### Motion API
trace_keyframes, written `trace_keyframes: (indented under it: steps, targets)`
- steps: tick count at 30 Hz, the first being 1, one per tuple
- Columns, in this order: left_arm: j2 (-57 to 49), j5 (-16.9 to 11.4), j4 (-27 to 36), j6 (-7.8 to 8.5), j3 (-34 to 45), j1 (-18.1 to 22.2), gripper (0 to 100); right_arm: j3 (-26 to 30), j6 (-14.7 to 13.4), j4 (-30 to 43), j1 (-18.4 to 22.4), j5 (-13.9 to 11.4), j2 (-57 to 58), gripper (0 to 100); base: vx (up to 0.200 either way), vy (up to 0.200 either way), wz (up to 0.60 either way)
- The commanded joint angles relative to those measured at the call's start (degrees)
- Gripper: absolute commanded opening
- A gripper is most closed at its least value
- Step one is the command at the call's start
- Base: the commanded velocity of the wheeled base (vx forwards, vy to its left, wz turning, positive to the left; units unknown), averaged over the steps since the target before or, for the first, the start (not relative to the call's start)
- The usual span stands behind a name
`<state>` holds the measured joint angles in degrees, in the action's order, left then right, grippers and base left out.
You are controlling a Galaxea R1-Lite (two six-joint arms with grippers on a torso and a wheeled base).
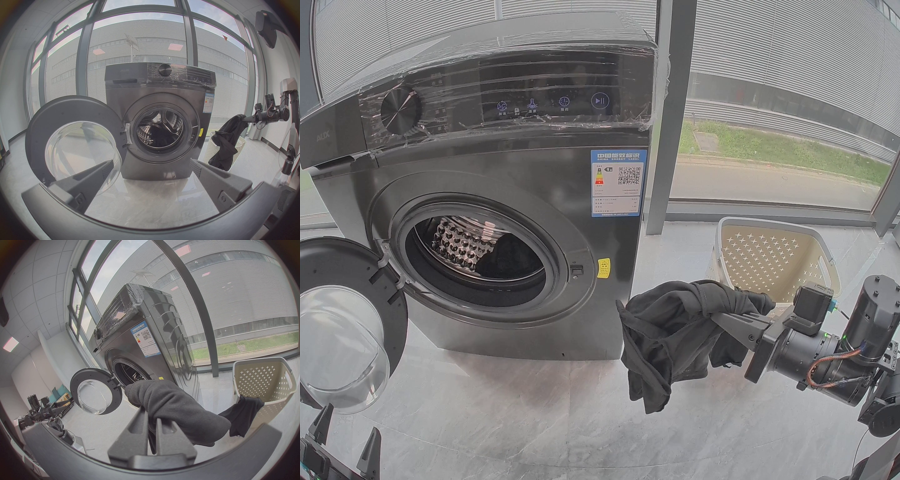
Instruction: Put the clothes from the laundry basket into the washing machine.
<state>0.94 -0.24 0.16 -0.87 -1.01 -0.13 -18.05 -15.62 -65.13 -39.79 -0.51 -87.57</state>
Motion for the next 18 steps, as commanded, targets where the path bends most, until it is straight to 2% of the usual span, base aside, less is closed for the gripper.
trace_keyframes:
  steps: [1, 8, 18]
  targets:
    - [-0.94, -0.02, -0.07, 0.07, 0.84, 0.05, 100, 0.04, -0.03, 0.01, -0.02, -0.02, -0.15, 0, 0.0, 0.0, 0.0]
    - [-0.94, -0.02, -0.07, 0.07, 0.84, 0.05, 100, 0.04, -0.03, 0.01, 0.06, -0.02, -0.15, 0, 0.0, 0.0, 0.0]
    - [-0.94, -0.02, 0.02, 0.07, 0.84, -0.04, 100, 0.04, -0.03, 0.01, -0.02, -0.02, -0.24, 0, 0.0, 0.2, 0.0]
